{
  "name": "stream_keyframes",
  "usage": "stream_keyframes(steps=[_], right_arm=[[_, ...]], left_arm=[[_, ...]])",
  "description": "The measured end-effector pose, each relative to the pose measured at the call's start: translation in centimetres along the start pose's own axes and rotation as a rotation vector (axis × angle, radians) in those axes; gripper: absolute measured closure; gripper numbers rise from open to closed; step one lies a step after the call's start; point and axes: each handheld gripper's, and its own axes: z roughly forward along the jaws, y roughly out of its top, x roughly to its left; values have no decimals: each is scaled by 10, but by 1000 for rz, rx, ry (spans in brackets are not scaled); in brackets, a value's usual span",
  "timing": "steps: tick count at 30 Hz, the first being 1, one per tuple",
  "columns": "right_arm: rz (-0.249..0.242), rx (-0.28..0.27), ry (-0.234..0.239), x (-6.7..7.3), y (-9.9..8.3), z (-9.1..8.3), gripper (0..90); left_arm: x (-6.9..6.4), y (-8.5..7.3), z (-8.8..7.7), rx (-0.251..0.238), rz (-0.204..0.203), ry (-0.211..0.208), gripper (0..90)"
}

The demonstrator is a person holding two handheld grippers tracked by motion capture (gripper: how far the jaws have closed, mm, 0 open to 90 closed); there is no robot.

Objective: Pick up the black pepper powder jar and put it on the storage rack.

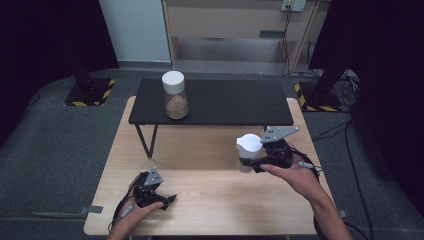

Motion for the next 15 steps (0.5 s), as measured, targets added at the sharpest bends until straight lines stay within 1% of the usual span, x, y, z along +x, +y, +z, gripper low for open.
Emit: stream_keyframes(steps=[15], right_arm=[[-13, -1, 2, -3, 14, -6, 315]], left_arm=[[0, 0, 0, 0, 0, 0, 0]])
